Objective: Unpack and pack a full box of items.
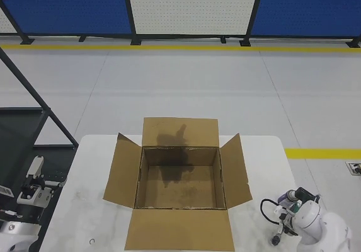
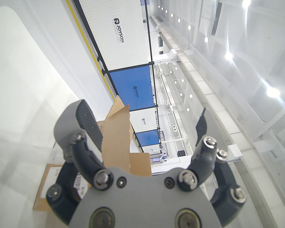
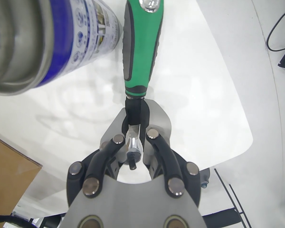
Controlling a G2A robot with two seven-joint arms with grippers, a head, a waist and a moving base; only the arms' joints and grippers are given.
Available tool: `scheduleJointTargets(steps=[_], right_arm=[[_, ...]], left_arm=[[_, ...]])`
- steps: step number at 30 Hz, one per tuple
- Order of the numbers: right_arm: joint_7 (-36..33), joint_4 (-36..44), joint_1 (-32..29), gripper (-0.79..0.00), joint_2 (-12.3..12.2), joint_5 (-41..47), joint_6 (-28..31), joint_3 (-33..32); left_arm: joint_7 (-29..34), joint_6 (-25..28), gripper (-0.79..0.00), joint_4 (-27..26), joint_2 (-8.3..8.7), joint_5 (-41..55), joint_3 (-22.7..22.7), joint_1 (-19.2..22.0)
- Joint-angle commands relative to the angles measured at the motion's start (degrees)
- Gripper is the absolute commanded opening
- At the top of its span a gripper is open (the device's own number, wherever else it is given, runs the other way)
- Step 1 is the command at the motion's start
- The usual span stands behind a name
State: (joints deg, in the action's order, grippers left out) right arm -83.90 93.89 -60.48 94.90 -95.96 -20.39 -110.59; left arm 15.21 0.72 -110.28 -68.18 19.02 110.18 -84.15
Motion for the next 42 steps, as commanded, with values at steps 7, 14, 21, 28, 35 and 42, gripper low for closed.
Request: scheduleJointTargets(steps=[7,14,21,28,35,42], right_arm=[[-0.49,3.78,-0.98,-0.785,2.04,0.34,0.50,-2.66],[-0.78,6.46,-1.68,-0.785,3.23,0.95,0.79,-4.21],[-0.49,13.11,-4.46,-0.785,3.84,6.33,0.51,-6.27],[-0.40,20.42,-8.39,-0.785,3.64,12.56,0.55,-7.26],[0.18,18.46,-8.42,-0.785,3.11,11.57,-0.17,-5.32],[1.59,14.69,-7.80,-0.720,2.56,10.52,-0.59,-3.93]], left_arm=[[0.00,0.00,0.000,0.00,0.00,0.00,0.00,0.00],[0.00,0.00,0.000,0.00,0.00,0.00,0.00,0.00],[0.00,0.00,0.000,0.00,0.00,0.00,0.00,0.00],[0.00,0.00,0.000,0.00,0.00,0.00,0.00,0.00],[0.00,0.00,0.000,0.00,0.00,0.00,0.00,0.00],[0.00,0.00,0.000,0.00,0.00,0.00,0.00,0.00]])
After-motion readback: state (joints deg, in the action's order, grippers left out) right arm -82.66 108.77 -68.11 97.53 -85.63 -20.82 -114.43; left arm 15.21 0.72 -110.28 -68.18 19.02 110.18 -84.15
